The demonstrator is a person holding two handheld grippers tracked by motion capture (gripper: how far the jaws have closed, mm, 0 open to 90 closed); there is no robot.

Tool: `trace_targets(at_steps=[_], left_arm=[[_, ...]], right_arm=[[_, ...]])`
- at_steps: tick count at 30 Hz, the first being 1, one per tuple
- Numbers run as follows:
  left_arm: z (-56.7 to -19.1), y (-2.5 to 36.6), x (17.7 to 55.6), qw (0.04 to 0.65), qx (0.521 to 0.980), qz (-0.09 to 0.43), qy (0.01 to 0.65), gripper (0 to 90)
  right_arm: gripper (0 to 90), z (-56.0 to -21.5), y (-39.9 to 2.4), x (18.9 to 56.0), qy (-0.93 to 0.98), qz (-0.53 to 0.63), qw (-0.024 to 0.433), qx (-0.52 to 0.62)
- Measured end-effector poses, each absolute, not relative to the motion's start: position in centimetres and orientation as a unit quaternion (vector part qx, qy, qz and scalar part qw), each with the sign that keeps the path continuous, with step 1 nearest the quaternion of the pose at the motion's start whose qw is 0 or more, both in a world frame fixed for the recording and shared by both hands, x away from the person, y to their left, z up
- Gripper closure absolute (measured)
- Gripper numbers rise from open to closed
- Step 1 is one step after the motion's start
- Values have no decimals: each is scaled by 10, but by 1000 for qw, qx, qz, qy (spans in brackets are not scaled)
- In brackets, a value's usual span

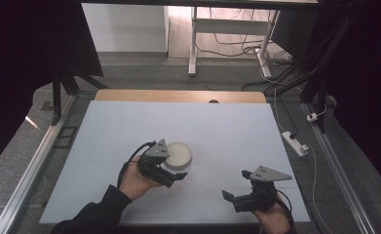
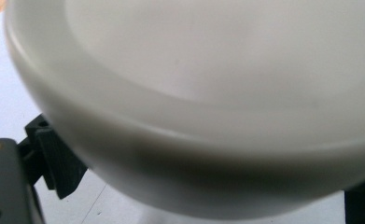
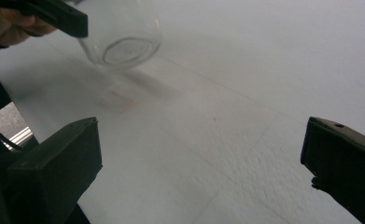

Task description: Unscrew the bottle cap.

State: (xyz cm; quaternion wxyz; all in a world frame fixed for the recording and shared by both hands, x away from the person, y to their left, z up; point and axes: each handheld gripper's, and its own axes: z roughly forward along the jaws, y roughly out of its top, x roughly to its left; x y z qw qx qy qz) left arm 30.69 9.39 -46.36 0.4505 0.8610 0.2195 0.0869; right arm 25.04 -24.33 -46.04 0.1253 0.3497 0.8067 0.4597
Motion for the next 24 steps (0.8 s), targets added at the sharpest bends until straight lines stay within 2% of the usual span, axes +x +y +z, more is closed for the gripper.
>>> trace_targets(at_steps=[24], left_arm=[[-470,86,307,442,868,80,212,75]], right_arm=[[0,-434,-179,281,823,482,107,281]])
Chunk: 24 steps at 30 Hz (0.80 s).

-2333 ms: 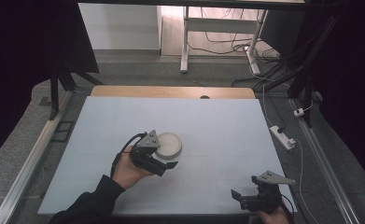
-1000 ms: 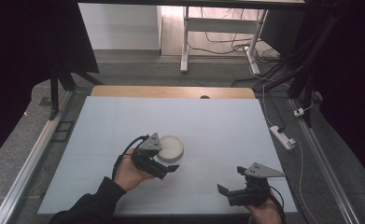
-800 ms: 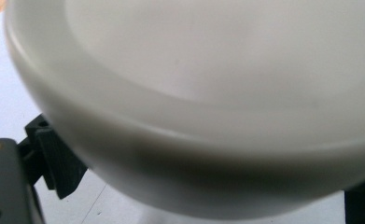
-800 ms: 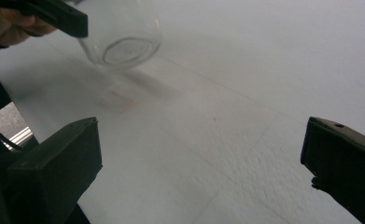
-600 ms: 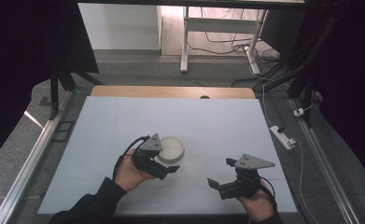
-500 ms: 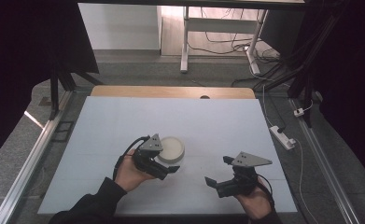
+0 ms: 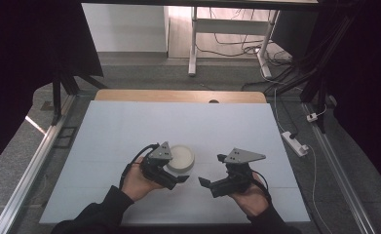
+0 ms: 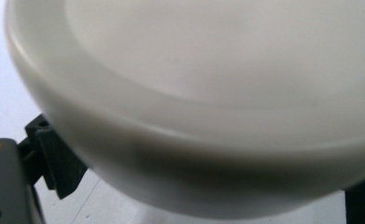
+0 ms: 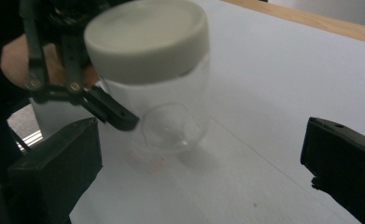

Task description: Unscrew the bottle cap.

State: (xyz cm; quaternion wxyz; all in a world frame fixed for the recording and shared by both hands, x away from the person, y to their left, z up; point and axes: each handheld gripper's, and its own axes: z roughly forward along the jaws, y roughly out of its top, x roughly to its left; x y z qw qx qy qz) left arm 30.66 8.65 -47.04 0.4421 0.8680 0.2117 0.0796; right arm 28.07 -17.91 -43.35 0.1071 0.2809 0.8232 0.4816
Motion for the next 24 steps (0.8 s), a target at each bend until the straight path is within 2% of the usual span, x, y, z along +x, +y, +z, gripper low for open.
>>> trace_targets(at_steps=[13,24], left_arm=[[-472,81,305,440,870,79,208,75],[-471,77,303,441,871,77,202,75]], right_arm=[[0,-424,-138,293,832,486,99,250],[0,-430,-112,303,838,478,95,244]])
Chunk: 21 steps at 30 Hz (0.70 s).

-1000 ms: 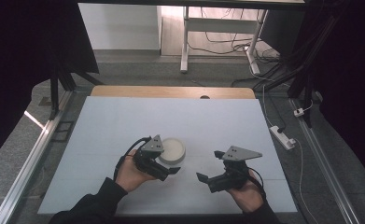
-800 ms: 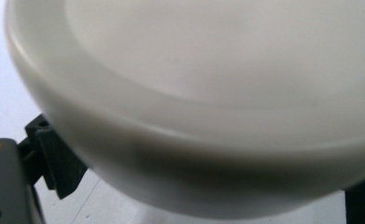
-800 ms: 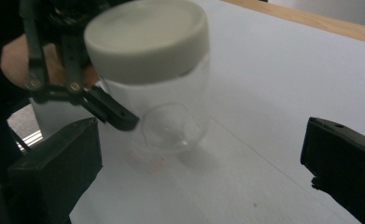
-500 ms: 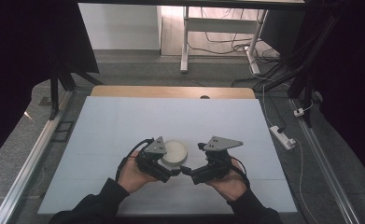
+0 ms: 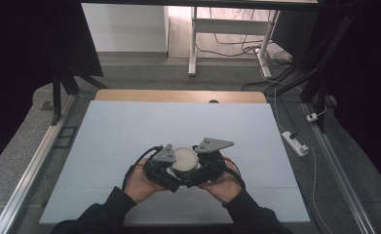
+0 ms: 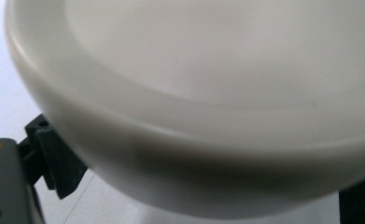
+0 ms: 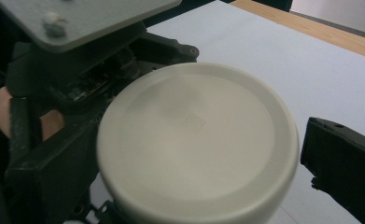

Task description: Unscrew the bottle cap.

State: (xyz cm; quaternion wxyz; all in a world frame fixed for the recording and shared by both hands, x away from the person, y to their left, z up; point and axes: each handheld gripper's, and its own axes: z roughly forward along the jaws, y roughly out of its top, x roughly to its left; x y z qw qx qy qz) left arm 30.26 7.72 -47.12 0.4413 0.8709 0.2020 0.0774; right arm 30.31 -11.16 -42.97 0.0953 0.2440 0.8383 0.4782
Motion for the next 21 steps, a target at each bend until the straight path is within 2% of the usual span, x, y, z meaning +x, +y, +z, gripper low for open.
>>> trace_targets(at_steps=[4,7,13,21], left_arm=[[-471,76,303,439,873,76,199,75],[-472,75,302,442,871,74,201,75],[-471,77,304,442,874,68,192,75],[-471,81,307,455,875,38,162,75]], right_arm=[[2,-432,-108,305,839,479,98,241],[63,-433,-106,305,840,482,94,231],[75,-432,-106,306,842,485,96,215],[77,-430,-111,313,850,494,62,172]])
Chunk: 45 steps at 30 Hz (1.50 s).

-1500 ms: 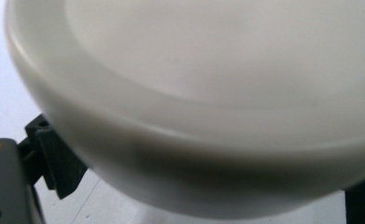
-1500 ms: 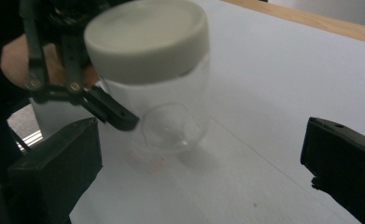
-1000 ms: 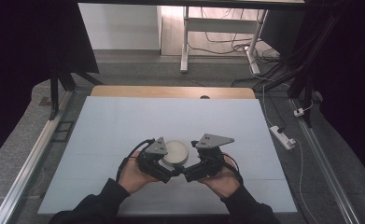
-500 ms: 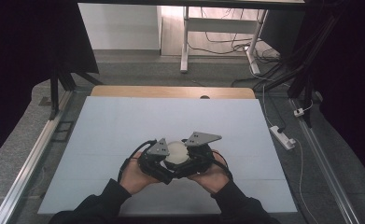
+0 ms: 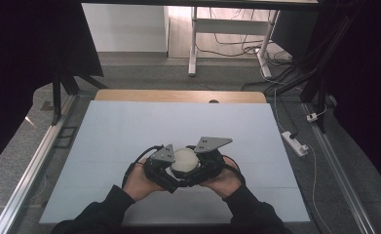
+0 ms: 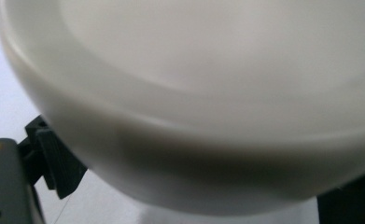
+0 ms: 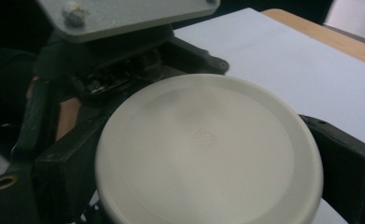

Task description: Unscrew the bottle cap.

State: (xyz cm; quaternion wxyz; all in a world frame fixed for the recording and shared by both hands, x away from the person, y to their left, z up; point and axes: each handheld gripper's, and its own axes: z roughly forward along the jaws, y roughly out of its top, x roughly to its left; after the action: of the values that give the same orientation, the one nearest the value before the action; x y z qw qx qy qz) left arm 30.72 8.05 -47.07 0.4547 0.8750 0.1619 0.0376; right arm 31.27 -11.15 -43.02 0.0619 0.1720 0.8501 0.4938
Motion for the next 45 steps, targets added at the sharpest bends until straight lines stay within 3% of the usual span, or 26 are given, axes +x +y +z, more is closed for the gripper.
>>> trace_targets(at_steps=[13,16,18,29,36,45], left_arm=[[-471,80,308,452,884,12,118,75],[-471,80,308,451,884,18,124,75],[-471,80,308,449,884,24,129,75],[-470,86,310,450,872,59,186,74],[-468,86,308,450,869,67,193,75],[-469,83,307,451,870,65,189,75]], right_arm=[[75,-434,-122,335,856,513,-43,52],[65,-436,-121,333,854,514,-38,62],[0,-436,-119,331,854,514,-25,76],[0,-424,-113,317,843,493,63,204],[29,-428,-101,306,833,492,115,225],[71,-432,-103,306,834,498,103,215]])
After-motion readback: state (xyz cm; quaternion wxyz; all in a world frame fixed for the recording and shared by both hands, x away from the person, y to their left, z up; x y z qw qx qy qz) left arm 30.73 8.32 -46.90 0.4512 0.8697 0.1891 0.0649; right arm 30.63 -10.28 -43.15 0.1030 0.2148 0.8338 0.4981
